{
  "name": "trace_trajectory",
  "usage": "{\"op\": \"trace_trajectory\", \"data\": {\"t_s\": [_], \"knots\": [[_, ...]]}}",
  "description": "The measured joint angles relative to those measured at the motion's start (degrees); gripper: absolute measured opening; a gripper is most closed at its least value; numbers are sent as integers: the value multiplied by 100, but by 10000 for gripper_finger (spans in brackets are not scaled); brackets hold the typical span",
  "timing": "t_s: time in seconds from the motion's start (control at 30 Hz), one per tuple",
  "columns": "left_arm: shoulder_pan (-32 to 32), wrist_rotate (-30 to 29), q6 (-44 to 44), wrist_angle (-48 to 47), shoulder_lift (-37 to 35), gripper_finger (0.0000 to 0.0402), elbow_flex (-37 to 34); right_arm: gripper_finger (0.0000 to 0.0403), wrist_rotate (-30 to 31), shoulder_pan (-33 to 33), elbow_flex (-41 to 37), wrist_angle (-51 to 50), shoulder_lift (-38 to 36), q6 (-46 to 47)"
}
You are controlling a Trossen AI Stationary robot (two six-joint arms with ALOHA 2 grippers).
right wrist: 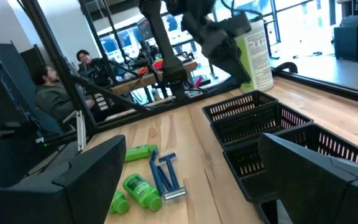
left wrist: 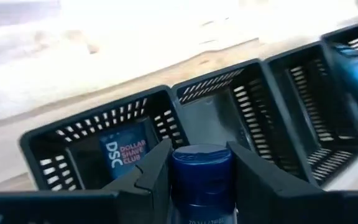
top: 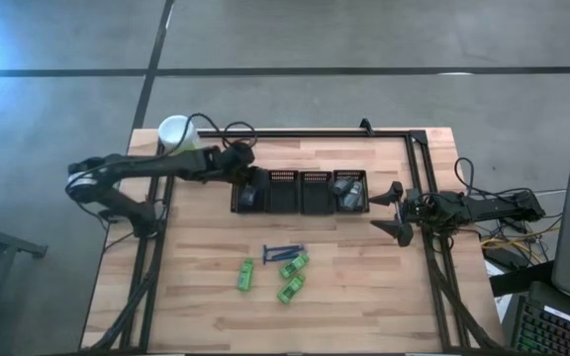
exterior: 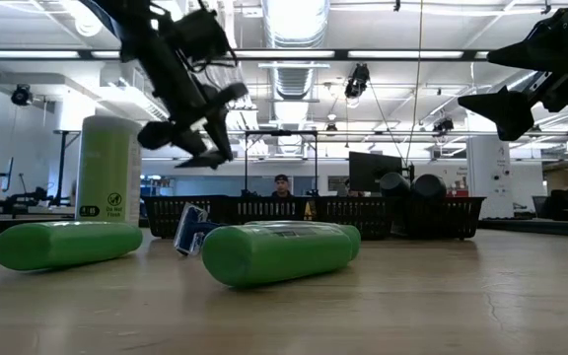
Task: Pick & Place Travel size toiletries
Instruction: Put the blue shave cream into the left black bin
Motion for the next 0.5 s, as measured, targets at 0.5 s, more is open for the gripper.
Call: {"op": "trace_trajectory", "data": {"t_s": [0.5], "knots": [[69, -85, -250, 204, 1129, 135, 2, 364, 0, 0, 0, 0, 0, 0]]}}
